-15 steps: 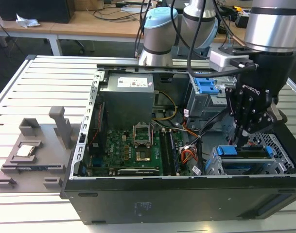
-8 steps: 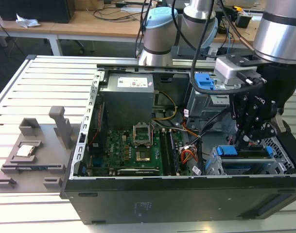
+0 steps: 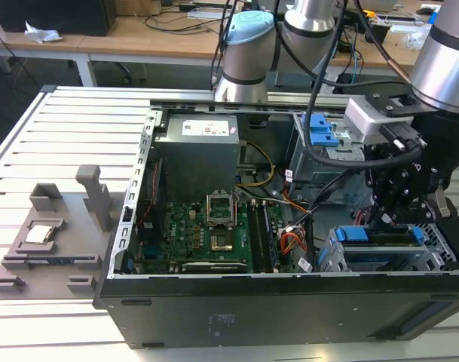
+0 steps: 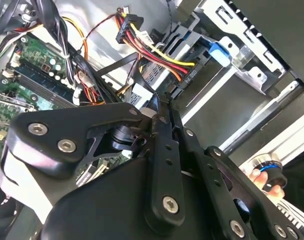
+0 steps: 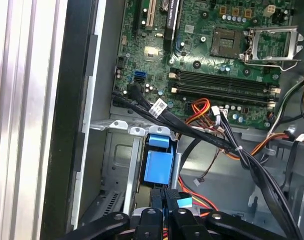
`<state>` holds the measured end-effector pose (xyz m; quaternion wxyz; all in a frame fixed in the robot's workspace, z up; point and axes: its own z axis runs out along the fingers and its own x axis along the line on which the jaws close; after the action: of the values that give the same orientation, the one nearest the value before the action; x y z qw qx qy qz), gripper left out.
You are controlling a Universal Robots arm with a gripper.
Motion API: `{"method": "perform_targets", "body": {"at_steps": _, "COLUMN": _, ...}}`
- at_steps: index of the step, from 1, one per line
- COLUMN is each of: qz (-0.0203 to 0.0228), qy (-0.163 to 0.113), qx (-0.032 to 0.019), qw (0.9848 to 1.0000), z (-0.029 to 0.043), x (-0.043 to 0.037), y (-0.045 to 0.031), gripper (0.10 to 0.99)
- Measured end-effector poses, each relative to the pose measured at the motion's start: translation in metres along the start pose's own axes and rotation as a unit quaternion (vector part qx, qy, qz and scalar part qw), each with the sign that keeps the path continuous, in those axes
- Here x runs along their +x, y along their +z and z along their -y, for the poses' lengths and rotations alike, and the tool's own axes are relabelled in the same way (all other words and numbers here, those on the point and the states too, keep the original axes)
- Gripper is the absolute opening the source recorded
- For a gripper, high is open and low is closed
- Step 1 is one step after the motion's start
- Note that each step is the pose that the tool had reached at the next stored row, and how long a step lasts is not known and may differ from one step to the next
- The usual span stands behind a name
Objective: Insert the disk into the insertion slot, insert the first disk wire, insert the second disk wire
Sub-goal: 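Insert the second disk wire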
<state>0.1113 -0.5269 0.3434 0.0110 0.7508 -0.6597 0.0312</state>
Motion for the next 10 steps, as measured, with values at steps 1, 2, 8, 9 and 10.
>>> {"method": "perform_targets", "body": {"at_steps": 1, "qz": 0.0001, "qy": 0.001, "qx": -0.0005, "qw": 1.0, "z": 0.0014, "x": 0.0001, "y": 0.0001, "gripper": 0.145}}
{"method": "perform_targets", "body": {"at_steps": 2, "qz": 0.0003, "qy": 0.001, "qx": -0.0016, "qw": 1.0, "z": 0.0032, "x": 0.0004, "y": 0.0002, "gripper": 0.145}}
{"method": "perform_targets", "body": {"at_steps": 8, "qz": 0.005, "qy": 0.003, "qx": -0.0055, "qw": 1.0, "z": 0.0098, "x": 0.0012, "y": 0.0018, "gripper": 0.145}}
{"method": "perform_targets", "body": {"at_steps": 9, "qz": 0.0055, "qy": 0.003, "qx": -0.0057, "qw": 1.0, "z": 0.0102, "x": 0.0013, "y": 0.002, "gripper": 0.145}}
{"method": "perform_targets", "body": {"at_steps": 10, "qz": 0.0065, "qy": 0.003, "qx": -0.0064, "qw": 1.0, "z": 0.0116, "x": 0.0016, "y": 0.0024, "gripper": 0.145}}
